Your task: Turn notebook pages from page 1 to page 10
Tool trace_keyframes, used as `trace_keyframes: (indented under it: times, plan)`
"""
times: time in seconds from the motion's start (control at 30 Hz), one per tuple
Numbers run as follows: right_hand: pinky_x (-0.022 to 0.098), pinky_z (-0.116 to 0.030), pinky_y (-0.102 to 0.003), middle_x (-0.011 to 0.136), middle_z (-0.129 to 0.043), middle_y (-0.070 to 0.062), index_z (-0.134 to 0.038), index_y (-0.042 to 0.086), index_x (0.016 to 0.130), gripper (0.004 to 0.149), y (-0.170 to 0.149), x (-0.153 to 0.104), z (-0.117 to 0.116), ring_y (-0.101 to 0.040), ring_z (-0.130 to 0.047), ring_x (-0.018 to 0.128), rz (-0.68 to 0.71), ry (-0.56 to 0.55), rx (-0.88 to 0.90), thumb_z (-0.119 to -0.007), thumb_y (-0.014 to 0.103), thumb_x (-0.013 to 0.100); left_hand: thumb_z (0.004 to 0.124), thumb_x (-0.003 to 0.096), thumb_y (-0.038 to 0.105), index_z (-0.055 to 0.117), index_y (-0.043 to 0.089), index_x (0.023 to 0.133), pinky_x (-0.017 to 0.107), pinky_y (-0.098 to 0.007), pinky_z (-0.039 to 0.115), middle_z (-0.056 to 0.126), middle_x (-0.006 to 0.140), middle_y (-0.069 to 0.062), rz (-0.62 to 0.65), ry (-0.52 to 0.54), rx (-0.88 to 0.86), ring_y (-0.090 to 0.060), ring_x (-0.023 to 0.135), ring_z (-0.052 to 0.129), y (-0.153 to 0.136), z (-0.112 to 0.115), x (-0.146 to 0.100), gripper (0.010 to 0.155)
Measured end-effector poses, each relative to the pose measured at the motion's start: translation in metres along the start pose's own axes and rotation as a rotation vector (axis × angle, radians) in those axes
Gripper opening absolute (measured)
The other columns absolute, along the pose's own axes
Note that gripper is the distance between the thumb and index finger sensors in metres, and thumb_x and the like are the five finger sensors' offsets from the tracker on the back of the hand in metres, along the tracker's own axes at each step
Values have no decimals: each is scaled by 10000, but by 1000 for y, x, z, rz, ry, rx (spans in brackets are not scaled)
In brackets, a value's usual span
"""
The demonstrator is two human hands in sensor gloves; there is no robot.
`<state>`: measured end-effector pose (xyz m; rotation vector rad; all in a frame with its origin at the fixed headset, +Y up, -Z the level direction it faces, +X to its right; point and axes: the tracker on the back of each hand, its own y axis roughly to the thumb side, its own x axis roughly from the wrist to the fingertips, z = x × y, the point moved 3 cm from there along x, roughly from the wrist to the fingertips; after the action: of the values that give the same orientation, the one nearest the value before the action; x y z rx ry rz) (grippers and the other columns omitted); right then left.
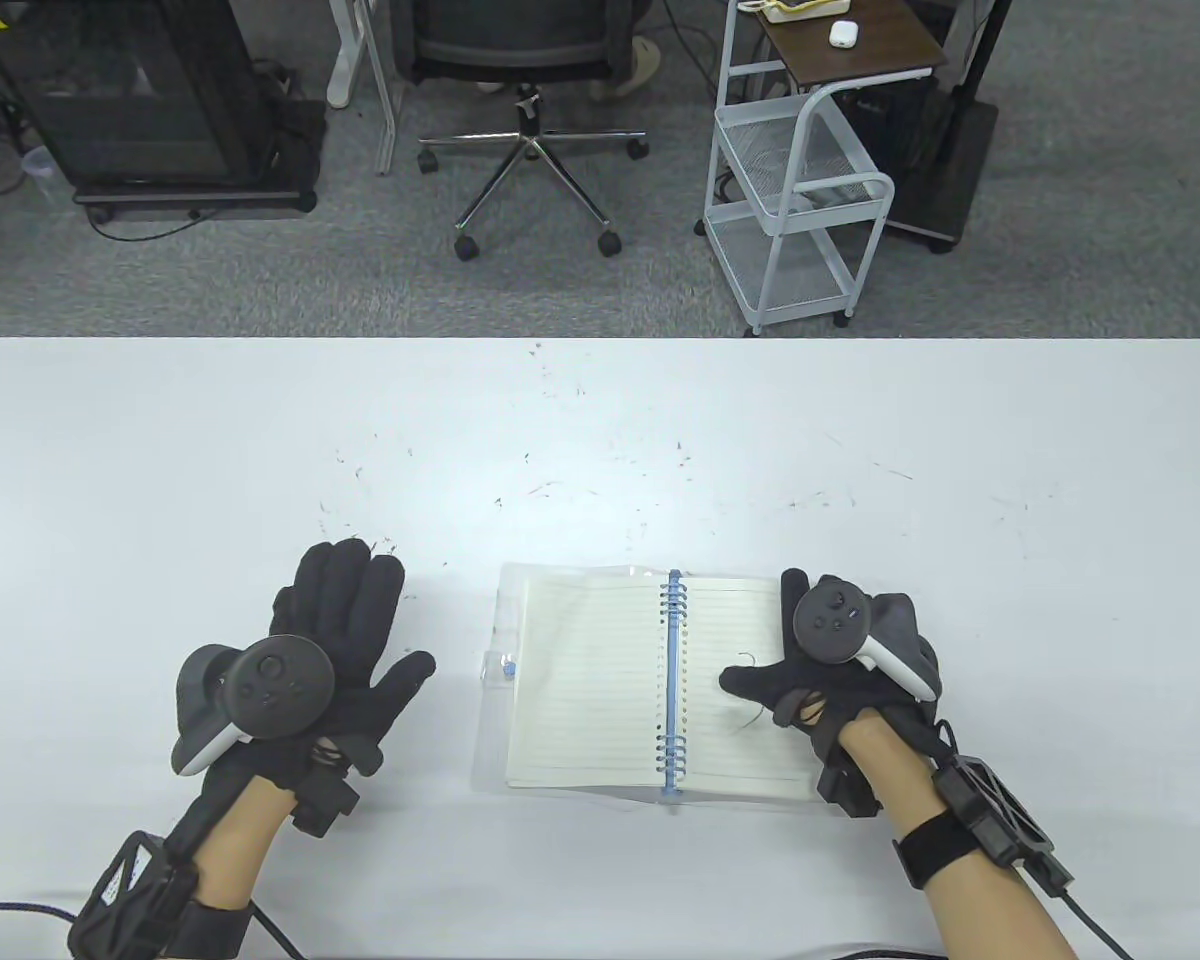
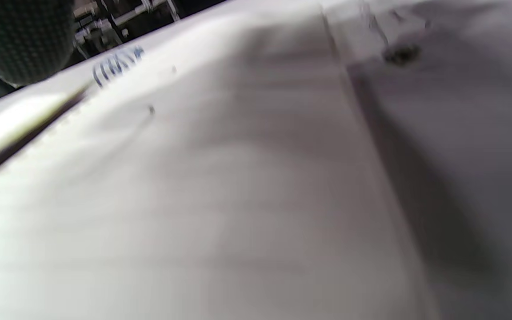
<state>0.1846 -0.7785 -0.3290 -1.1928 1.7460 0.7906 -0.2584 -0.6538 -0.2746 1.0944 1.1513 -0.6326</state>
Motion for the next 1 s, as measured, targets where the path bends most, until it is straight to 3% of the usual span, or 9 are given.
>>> trace_keyframes:
  times: [0.2,0.4,0.73,1.0]
  plan:
    - [582,-219,-808,970,-2,-379,55,161,937,1136,4,7,-23,-677,-46,872,-9,113,-69,-735,806,437,621,451,693,339,244,1140,739,-721,297,211,1191,-108,-2,-12,3,-461,1142,146,0,2,0,870]
    - [569,-227,-811,977,-83,-385,19,121,940,1121,13,6,-22,-669,-87,873,19,62,-51,-790,715,441,622,451,692,341,243,1140,739,-721,299,213,1190,-108,-7,-22,3,-463,1141,146,0,4,1,870]
    - [587,-358,-781,1048,-430,-260,-98,85,964,1024,35,-5,-3,-648,-283,903,115,-53,33,-885,488,447,620,452,693,344,243,1141,739,-721,300,212,1190,-108,-12,-29,2,-461,1142,146,0,5,2,868]
    - [574,-545,-746,1054,-397,-254,-121,102,971,995,36,-14,10,-673,-547,860,147,-62,231,-873,503,457,621,451,692,346,241,1141,739,-720,301,213,1190,-108,-17,-33,2,-462,1141,146,0,6,2,868]
